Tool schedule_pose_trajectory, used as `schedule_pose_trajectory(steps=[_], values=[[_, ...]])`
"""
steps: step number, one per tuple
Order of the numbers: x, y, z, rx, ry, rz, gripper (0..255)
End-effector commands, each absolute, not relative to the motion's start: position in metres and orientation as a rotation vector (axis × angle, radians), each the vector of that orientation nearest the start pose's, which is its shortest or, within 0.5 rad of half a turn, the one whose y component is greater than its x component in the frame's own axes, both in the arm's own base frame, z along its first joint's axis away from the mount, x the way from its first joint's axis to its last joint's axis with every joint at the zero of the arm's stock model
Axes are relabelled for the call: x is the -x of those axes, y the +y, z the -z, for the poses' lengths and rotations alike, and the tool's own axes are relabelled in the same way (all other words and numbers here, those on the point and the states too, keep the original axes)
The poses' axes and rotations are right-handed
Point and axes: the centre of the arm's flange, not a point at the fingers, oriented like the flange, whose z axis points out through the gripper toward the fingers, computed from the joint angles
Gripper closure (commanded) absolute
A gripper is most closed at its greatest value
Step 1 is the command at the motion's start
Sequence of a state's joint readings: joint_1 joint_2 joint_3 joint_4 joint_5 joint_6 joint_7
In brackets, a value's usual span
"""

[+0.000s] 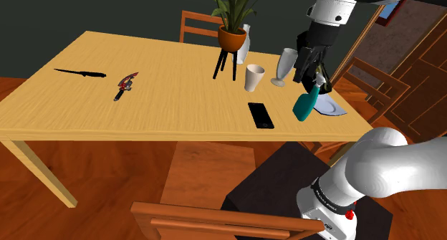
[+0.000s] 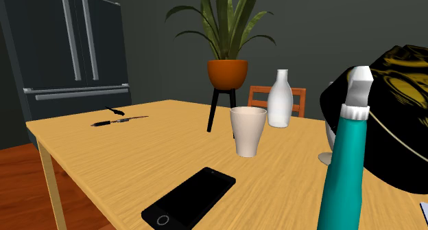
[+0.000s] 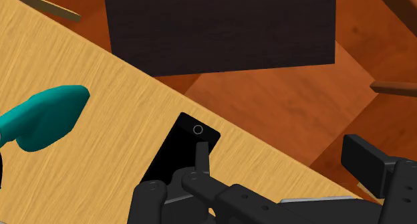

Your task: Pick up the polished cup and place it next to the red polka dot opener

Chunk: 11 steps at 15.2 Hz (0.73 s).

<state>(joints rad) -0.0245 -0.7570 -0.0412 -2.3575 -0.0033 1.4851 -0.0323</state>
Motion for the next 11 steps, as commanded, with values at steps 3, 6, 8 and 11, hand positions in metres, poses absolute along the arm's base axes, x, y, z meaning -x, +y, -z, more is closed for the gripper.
schedule_pose_trajectory(steps=[3, 6, 8, 11], values=[[-0.321, -0.033, -0.560, 3.122, 0.025, -0.161, 0], [-0.348, -0.046, -0.539, 3.145, 0.014, -0.135, 0], [-0.366, -0.055, -0.526, 3.160, 0.007, -0.117, 0], [-0.393, -0.069, -0.507, 3.182, -0.004, -0.090, 0]])
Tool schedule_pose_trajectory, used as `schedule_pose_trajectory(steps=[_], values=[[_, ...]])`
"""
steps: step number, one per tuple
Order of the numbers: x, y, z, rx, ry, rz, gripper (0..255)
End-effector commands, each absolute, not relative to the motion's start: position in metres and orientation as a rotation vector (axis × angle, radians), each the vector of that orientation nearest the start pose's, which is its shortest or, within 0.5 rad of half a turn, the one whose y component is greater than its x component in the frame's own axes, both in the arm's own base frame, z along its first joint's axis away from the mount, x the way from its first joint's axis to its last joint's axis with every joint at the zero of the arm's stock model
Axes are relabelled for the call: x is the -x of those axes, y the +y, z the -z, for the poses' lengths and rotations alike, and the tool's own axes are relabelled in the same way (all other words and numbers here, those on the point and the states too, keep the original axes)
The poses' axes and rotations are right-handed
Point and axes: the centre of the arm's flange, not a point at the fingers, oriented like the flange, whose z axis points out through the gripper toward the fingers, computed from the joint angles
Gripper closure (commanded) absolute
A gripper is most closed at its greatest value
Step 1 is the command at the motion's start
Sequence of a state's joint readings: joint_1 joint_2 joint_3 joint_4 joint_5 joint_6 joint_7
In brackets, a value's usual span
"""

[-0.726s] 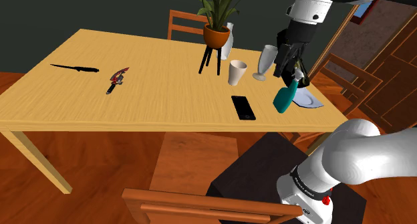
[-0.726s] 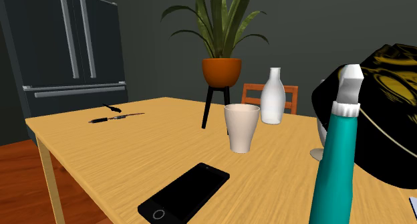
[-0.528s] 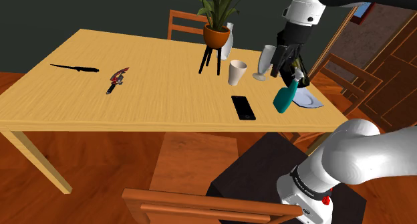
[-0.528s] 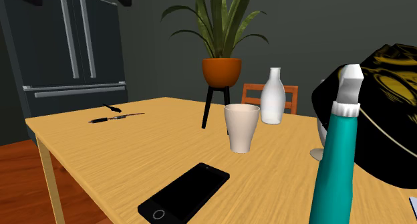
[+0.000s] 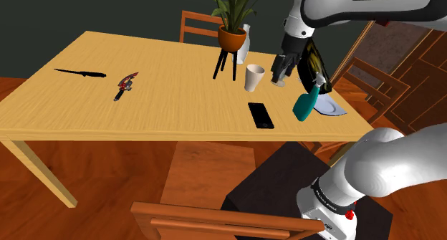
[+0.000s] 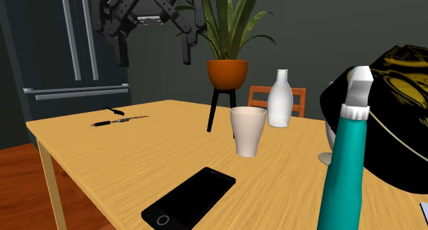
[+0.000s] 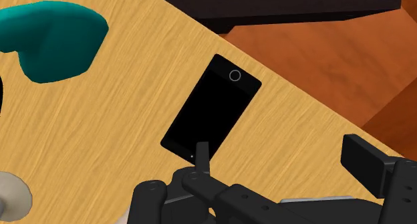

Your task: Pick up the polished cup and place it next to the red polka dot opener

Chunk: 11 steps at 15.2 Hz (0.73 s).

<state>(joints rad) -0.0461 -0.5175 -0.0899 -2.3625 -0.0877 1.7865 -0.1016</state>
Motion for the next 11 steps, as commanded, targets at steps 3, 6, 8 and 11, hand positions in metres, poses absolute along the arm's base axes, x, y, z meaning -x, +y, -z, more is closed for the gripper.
schedule_pose_trajectory(steps=[3, 6, 8, 11], values=[[-0.421, -0.083, -0.489, 3.204, -0.016, -0.063, 0], [-0.449, -0.098, -0.471, 3.226, -0.027, -0.035, 0], [-0.468, -0.107, -0.460, 3.240, -0.035, -0.016, 0], [-0.497, -0.122, -0.444, 3.262, -0.046, 0.012, 0]])
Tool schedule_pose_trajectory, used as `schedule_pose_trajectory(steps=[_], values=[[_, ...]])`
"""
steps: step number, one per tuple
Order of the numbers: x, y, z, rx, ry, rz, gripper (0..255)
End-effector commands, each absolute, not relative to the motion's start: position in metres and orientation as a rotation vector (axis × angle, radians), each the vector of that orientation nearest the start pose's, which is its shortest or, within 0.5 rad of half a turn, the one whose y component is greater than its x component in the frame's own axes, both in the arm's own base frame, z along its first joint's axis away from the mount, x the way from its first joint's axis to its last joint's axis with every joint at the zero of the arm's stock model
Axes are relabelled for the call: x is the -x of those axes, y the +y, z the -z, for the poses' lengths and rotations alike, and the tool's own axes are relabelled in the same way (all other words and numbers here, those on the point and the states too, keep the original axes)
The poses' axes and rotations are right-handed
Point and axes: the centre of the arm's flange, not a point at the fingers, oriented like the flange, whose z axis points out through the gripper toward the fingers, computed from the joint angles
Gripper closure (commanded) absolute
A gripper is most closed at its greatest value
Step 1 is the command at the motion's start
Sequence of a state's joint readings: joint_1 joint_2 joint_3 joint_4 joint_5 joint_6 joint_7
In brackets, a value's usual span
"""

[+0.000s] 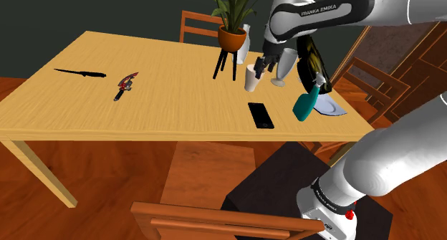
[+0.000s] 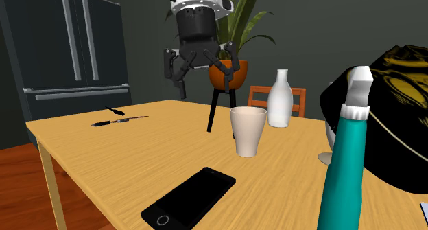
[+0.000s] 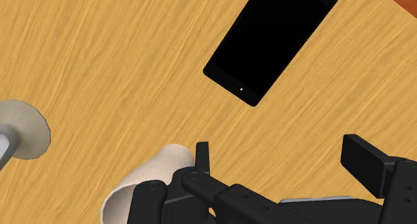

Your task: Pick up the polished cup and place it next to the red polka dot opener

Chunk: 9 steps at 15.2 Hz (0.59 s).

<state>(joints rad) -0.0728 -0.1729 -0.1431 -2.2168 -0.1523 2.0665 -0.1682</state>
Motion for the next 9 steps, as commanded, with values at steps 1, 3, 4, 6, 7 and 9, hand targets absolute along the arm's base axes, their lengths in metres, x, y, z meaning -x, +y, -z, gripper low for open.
schedule_pose_trajectory(steps=[1, 3, 4, 6, 7, 9], values=[[-0.506, -0.127, -0.439, 3.269, -0.050, 0.022, 0], [-0.526, -0.136, -0.429, 3.283, -0.058, 0.041, 0], [-0.536, -0.141, -0.424, 3.290, -0.062, 0.051, 0], [-0.556, -0.151, -0.414, 3.304, -0.070, 0.070, 0], [-0.565, -0.156, -0.409, 3.310, -0.074, 0.080, 0], [-0.586, -0.166, -0.400, 3.324, -0.082, 0.100, 0]])
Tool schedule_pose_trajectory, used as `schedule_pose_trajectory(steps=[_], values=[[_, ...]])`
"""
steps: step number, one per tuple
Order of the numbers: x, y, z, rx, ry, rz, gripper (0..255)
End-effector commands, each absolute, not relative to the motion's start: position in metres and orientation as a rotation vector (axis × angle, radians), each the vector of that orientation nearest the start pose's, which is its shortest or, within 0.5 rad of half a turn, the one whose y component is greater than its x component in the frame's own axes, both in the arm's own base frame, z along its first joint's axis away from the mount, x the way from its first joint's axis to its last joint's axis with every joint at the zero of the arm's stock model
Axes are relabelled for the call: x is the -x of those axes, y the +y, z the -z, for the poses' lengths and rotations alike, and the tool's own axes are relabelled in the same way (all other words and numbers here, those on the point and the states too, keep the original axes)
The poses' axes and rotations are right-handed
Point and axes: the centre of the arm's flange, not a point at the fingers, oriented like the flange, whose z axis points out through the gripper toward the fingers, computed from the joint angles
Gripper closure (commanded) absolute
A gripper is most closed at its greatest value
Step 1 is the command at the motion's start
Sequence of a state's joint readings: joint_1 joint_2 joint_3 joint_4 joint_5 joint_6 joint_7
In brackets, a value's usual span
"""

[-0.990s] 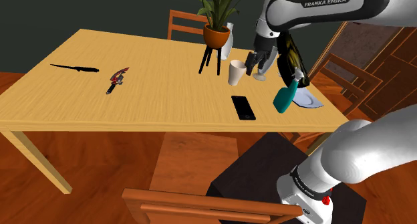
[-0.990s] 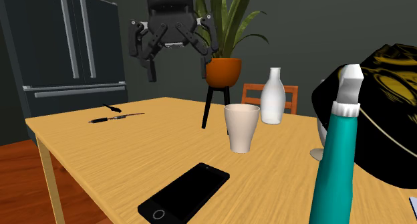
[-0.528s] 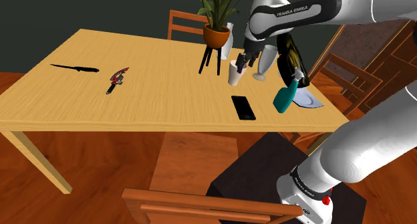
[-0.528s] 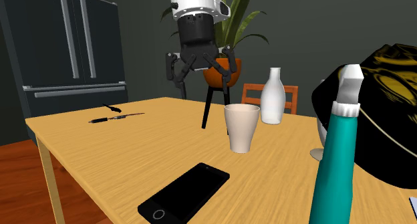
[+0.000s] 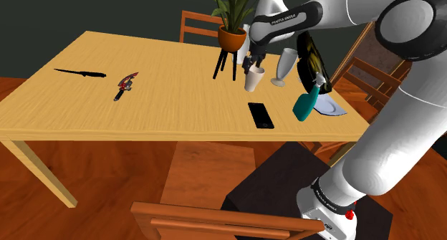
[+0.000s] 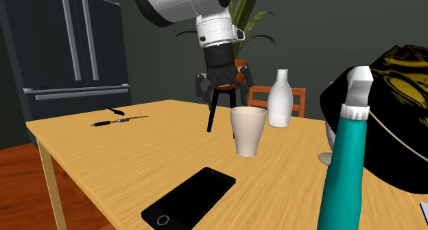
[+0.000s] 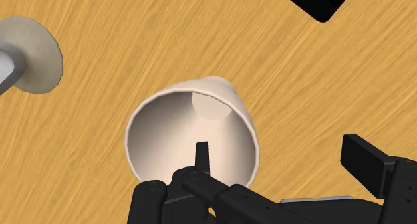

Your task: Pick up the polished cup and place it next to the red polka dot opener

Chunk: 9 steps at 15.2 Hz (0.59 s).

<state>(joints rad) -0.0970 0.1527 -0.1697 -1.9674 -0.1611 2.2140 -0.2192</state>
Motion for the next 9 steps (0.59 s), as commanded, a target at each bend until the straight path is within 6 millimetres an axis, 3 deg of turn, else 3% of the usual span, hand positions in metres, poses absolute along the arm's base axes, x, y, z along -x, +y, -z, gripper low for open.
schedule_pose_trajectory(steps=[1, 9], values=[[-0.589, -0.167, -0.399, 3.326, -0.084, 0.103, 0], [-0.591, -0.175, -0.360, 3.326, -0.084, 0.103, 0]])
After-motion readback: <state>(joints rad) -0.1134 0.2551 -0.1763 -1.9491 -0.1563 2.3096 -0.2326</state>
